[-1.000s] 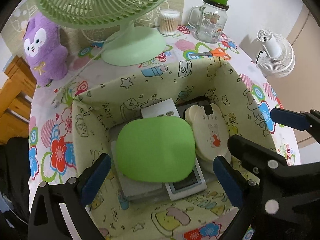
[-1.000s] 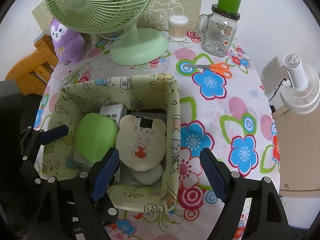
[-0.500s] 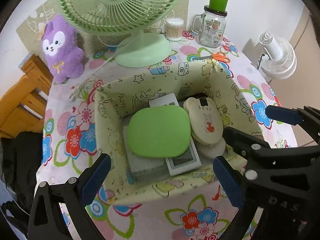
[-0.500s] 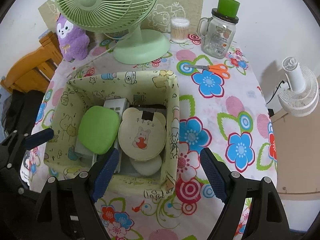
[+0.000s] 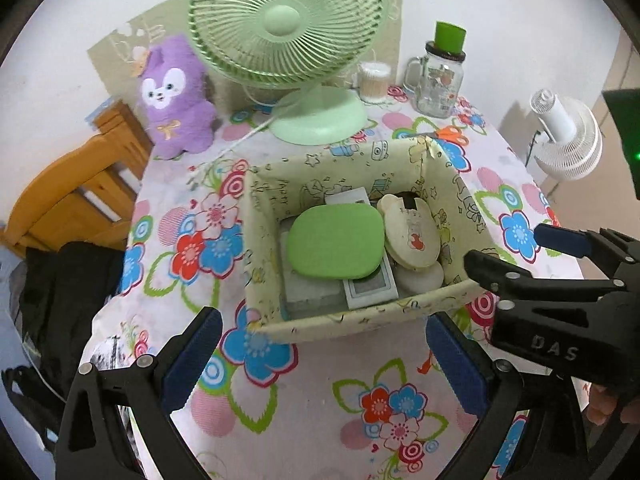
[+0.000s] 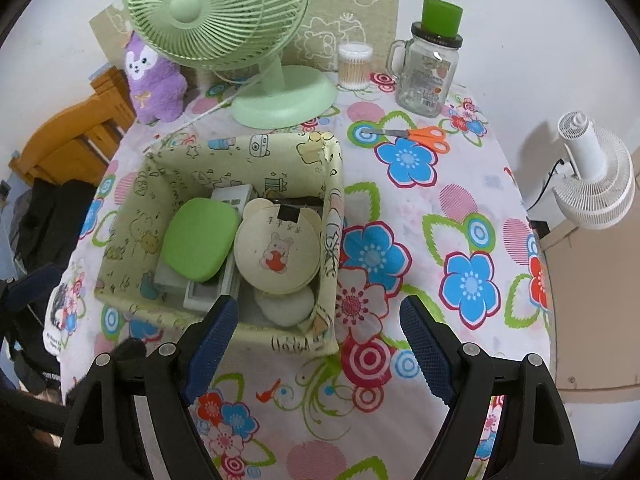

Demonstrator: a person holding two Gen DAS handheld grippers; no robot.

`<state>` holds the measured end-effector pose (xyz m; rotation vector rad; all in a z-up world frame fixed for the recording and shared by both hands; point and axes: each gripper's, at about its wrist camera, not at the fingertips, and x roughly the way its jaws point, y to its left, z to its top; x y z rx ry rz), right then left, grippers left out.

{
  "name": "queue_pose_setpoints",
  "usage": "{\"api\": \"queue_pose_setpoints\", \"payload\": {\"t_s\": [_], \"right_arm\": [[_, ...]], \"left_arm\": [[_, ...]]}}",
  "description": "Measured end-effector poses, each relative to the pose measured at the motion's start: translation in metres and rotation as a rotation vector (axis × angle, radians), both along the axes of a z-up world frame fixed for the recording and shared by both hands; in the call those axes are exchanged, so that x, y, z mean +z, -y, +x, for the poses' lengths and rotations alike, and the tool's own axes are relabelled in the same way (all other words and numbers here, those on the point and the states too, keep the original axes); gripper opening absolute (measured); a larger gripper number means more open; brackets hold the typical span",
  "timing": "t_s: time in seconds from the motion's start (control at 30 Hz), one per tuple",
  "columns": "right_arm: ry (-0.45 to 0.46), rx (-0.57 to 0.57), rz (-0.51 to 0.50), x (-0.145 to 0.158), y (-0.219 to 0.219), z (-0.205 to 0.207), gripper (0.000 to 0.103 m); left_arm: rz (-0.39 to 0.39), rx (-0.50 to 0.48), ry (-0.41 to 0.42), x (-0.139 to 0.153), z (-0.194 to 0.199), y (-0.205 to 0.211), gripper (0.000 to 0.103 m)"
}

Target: Organize rigid objects

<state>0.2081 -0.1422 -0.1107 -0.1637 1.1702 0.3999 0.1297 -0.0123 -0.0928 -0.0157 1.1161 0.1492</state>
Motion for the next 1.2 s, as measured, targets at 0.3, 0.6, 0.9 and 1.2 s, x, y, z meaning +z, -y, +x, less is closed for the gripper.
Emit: {"api": "queue_pose_setpoints", "payload": {"t_s": [0.3, 0.6, 0.9, 1.2], "right_arm": [[0.063, 0.02, 0.044, 0.028, 0.02, -0.027, 0.085], [0.127, 0.012, 0.077, 0.057, 0.032, -0.055, 0.085], [0.2, -0.005, 0.072, 0.095, 0.038, -0.08, 0.085], [0.268, -0.053, 0.034, 0.129, 0.041, -0.104, 0.085]], "left_arm": [[0.001, 0.05, 0.055, 0.024, -0.03, 0.012, 0.103], [-0.004, 0.057, 0.098, 0.05, -0.055, 0.017, 0.103], [0.022, 0.048, 0.164, 0.084, -0.073, 0.021, 0.103], [0.052, 0.043, 0.21, 0.114, -0.095, 0.026, 0.103]]}}
